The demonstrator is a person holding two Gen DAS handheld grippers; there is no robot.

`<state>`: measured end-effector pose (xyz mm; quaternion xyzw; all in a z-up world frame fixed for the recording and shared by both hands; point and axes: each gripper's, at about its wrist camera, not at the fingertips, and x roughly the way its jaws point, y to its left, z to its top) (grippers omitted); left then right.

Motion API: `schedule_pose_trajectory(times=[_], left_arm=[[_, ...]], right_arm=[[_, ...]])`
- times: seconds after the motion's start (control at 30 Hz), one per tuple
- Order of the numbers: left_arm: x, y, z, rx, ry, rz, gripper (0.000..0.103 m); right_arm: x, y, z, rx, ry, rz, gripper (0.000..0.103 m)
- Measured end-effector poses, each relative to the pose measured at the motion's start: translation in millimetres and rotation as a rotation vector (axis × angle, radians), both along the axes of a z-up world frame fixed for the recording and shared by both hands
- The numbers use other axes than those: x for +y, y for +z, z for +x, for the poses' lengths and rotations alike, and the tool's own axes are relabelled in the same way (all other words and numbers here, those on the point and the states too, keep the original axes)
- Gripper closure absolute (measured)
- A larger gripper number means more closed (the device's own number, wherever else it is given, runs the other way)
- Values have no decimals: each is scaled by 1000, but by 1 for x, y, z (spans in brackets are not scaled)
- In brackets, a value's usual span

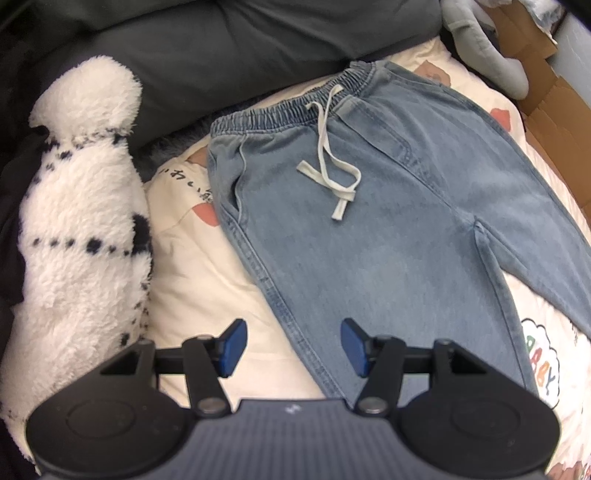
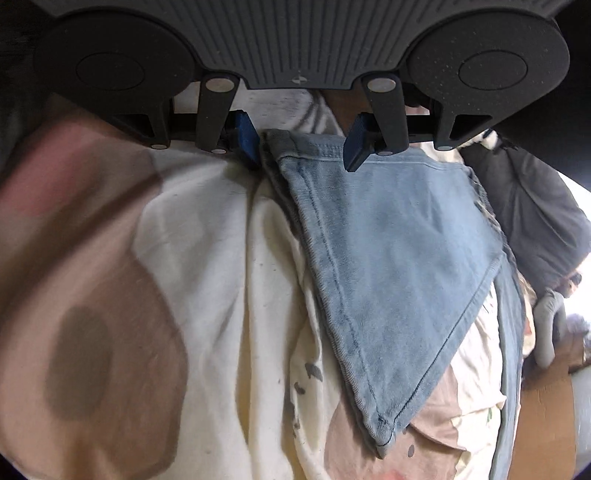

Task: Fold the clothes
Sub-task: 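Grasp the jeans hem corner with the right gripper, then grasp the jeans waistband with the left gripper while the right gripper holds the hem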

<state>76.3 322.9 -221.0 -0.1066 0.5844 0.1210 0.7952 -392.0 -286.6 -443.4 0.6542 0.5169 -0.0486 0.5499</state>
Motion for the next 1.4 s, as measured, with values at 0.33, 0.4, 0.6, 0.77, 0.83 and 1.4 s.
schedule_pose_trajectory(times=[0.33,0.4,0.6,0.77,0.83,1.4], left_arm=[[4,-2,-4,-1,8,-1,44],[5,-4,-5,4,11,-2,44],[7,-9,-9,16,12,-5,44],[10,-10,-10,18,26,-4,44],[10,-11,-10,19,25,-6,44],[8,-58,-14,8,66,-69,44]], right_arm=[[-14,29,-9,-143,-75,60,49],[-17,30,-12,-165,-115,80,49],[-9,24,1,-140,-90,77,49],[-3,18,11,-119,-69,75,49],[-1,16,15,-110,-60,75,53],[-7,74,44,-106,114,-164,94]])
